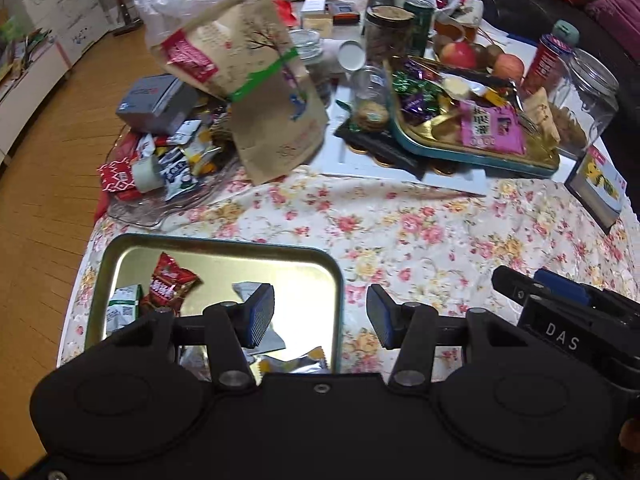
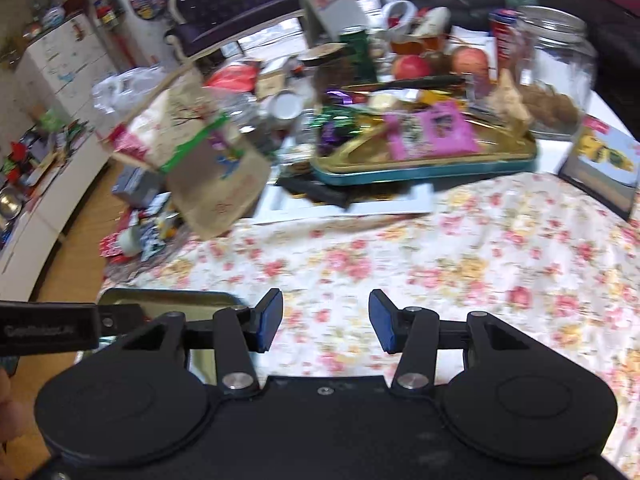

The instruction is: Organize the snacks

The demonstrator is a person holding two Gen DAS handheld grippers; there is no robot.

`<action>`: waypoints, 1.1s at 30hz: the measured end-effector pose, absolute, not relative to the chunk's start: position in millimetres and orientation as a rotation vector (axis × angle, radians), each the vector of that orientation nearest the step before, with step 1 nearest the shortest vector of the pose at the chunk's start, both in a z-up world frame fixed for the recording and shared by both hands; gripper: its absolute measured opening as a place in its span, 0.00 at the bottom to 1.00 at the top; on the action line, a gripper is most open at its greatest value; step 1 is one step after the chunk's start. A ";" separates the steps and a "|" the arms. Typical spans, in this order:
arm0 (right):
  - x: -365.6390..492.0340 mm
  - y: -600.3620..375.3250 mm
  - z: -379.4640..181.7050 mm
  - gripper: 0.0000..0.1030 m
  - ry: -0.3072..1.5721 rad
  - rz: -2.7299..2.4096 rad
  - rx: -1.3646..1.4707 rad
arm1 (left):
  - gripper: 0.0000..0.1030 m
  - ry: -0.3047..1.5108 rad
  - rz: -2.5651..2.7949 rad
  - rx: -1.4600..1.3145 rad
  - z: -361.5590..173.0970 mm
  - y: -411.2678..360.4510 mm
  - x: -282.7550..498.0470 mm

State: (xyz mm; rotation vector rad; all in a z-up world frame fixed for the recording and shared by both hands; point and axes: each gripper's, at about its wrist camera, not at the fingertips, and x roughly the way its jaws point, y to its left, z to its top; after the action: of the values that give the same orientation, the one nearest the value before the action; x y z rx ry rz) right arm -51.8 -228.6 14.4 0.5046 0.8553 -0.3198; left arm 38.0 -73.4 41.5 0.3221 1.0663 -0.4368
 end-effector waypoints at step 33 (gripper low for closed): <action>-145.8 -337.1 -40.7 0.49 1.026 -0.545 0.585 | 0.55 1.288 -0.598 0.660 -40.4 -193.6 -35.3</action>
State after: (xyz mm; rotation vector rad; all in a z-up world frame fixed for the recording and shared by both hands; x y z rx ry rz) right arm -145.8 -337.1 -40.7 0.5846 1.0255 -0.5449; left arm -35.3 -193.6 -40.3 0.6597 1.2880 -0.5980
